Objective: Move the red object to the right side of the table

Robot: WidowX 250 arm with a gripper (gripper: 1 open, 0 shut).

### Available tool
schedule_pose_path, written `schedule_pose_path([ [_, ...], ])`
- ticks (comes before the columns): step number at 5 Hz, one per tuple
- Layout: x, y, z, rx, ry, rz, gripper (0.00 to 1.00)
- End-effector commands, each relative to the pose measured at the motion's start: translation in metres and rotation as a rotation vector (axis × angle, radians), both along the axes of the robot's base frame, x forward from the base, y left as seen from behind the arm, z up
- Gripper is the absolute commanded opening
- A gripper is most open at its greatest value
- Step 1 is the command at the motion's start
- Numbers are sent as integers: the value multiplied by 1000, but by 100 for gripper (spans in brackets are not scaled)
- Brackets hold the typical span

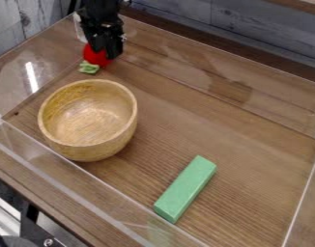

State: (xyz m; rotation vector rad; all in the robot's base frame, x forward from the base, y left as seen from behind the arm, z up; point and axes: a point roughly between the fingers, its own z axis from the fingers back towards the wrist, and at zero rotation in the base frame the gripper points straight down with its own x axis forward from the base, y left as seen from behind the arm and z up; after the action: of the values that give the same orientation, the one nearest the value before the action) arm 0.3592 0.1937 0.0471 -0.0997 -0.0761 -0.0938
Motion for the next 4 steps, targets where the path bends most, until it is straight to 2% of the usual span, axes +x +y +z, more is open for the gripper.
schedule_pose_path([
  [1, 3, -15, 50, 41, -97, -13, 0],
  [2, -2, -38, 88, 36, -144, -64, 0],
  [3, -8, -73, 115, 17, -170, -150, 0],
  [4, -5, -103, 120, 4, -167, -121, 0],
])
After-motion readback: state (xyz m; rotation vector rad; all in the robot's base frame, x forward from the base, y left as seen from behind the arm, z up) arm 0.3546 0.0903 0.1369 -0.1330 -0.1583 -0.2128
